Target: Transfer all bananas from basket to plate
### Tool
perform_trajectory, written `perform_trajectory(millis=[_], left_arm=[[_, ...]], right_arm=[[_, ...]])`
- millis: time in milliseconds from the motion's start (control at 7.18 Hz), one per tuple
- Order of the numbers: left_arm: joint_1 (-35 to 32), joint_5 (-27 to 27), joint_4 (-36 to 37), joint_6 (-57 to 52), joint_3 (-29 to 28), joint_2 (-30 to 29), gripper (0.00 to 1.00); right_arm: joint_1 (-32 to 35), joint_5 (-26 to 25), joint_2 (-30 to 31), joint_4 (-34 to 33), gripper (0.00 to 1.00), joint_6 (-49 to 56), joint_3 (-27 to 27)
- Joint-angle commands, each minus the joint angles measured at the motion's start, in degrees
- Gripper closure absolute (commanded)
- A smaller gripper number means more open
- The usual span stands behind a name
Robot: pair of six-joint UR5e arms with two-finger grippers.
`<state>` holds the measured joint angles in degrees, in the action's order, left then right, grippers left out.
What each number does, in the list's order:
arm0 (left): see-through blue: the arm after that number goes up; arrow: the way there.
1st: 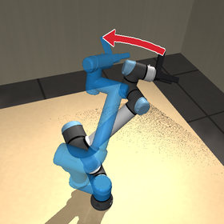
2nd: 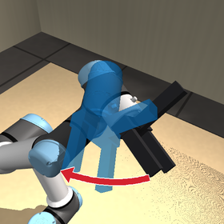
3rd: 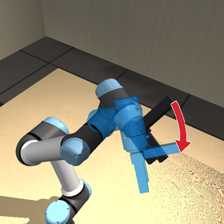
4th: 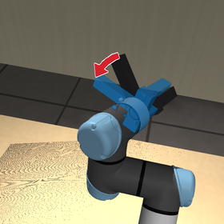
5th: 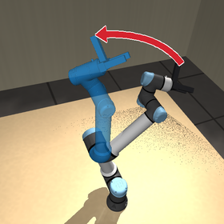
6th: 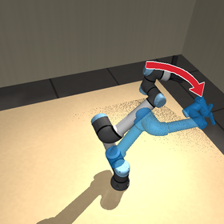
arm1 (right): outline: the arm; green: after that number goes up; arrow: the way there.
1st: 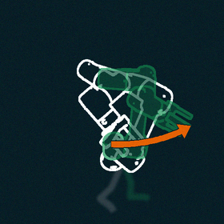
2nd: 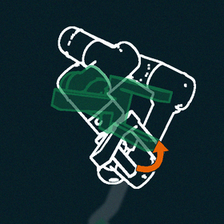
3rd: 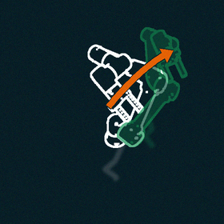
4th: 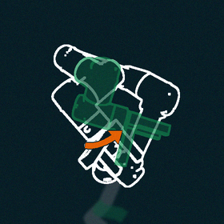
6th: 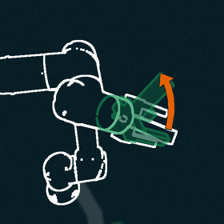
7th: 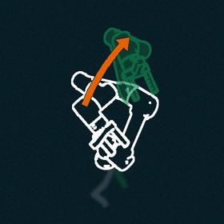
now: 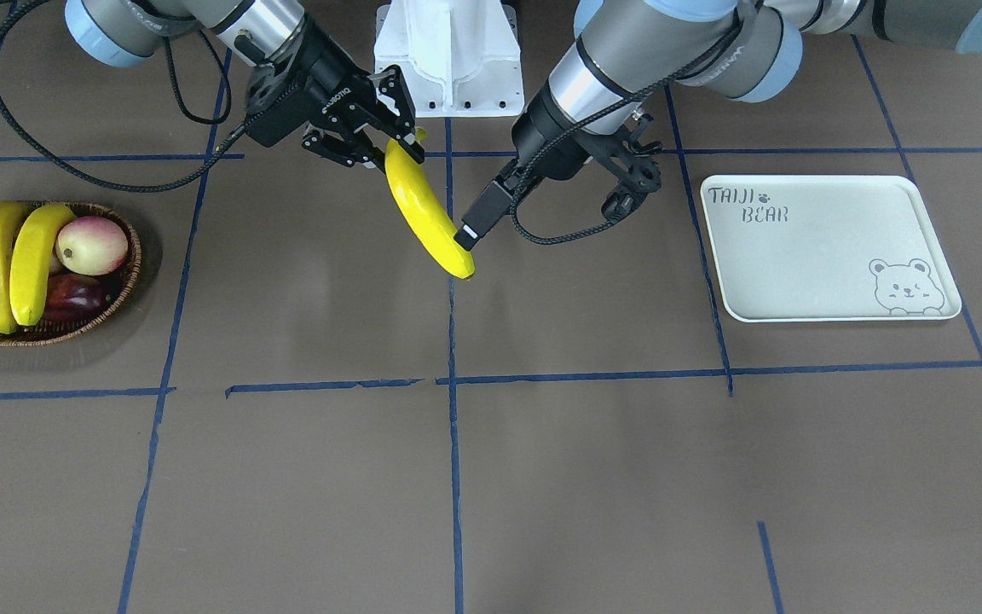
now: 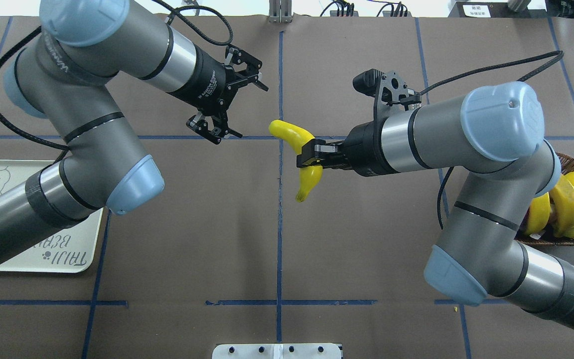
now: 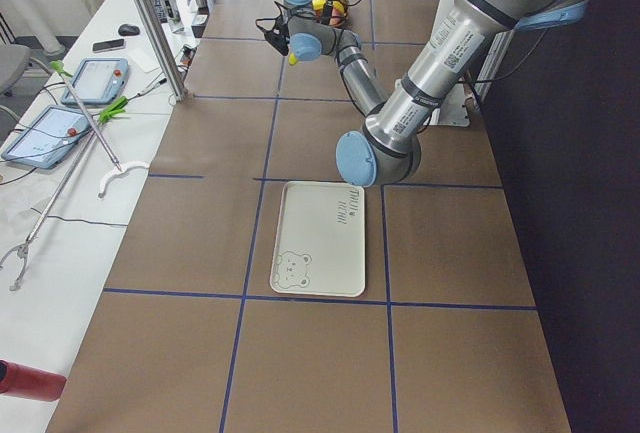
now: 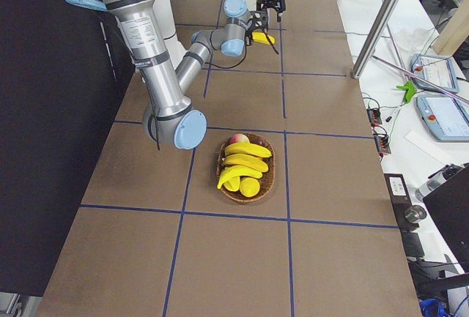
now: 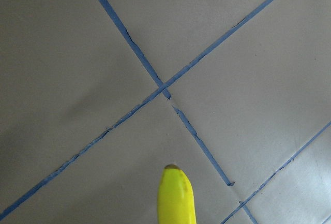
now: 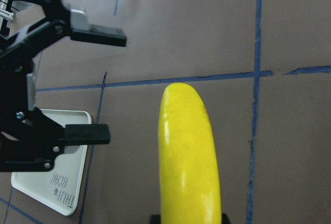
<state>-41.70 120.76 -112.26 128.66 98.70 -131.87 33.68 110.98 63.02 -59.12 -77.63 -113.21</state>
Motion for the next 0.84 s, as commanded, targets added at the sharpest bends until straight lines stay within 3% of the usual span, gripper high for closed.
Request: perform_trajectory(millis=[0, 697], left_arm=[[2.1, -1.1, -0.1, 0.3, -0.4, -0.3, 0.0], [4.6, -3.5, -0.1, 1.6, -0.7, -0.4, 0.03]], right_arm=[[-0.5, -0.5, -0.9, 0.0, 1.0, -0.1, -0.2], [-0.9, -0.5, -1.6, 0.0, 1.0, -0.1, -0.3]])
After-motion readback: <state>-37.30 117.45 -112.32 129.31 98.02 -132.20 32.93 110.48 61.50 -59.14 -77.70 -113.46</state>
